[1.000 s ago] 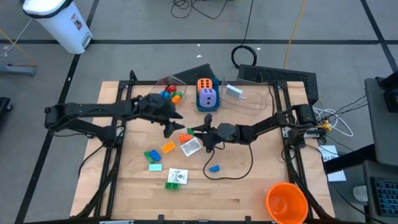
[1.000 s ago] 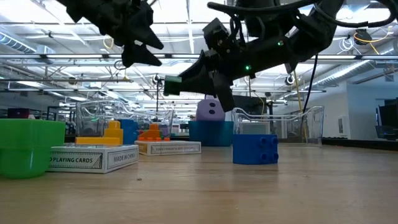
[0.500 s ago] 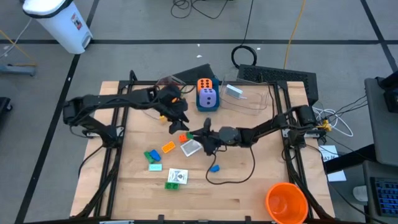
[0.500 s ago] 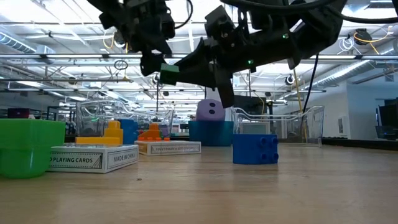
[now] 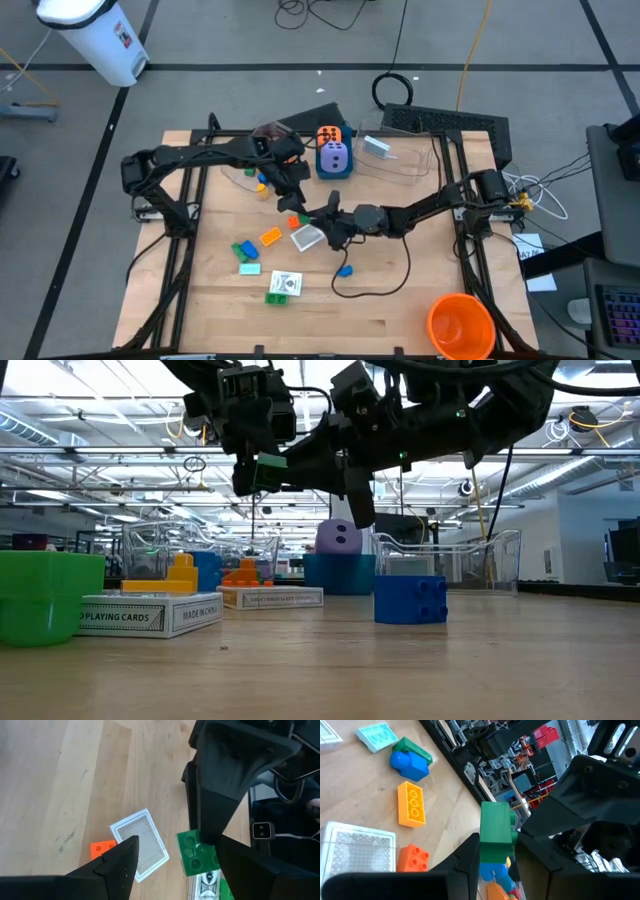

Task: Pick & Place Toys
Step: Put the green game piece into the left transparent bin

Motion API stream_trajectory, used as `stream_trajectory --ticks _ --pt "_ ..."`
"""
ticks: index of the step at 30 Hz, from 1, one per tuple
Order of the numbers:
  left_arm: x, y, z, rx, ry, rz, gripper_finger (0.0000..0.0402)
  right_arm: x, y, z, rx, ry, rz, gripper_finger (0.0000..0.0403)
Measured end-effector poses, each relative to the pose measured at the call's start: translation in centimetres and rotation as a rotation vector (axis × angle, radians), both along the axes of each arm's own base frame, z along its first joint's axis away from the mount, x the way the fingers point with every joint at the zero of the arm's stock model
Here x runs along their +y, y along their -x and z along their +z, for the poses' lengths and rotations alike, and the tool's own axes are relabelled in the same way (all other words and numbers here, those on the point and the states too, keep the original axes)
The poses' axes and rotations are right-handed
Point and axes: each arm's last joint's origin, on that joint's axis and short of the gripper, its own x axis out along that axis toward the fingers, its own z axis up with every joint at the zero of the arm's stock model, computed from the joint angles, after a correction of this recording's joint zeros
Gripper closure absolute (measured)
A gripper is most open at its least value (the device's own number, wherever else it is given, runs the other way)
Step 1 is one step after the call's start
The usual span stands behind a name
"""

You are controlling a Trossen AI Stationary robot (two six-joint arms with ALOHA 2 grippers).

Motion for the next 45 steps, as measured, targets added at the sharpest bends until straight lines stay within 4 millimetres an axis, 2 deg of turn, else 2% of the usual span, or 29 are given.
stream_trajectory --ticks 16,28,32,38,45 --pt "-0.54 -0.08 0.05 0.002 0.056 -0.025 0.0133 -0.88 -0.04 0.06 0.0 0.038 -0.067 0.0309" --pt "-0.37 -0.11 -0.07 0.017 -0.018 0.004 0.0137 -0.87 -0.05 0.2 -0.016 0.036 -0.065 0.0309" --pt "-0.38 -0.12 -0.06 0.015 -0.019 0.002 0.0172 -0.87 -0.05 0.19 -0.015 0.036 -0.065 0.0309" --pt "-0.46 -0.15 -0.04 0.0 -0.034 -0.019 0.0261 -0.89 -0.05 0.16 -0.011 0.035 -0.067 0.0308" --pt "-0.85 -0.25 -0.04 -0.026 -0.07 -0.074 0.0267 -0.85 -0.05 0.16 -0.013 0.035 -0.058 0.0284"
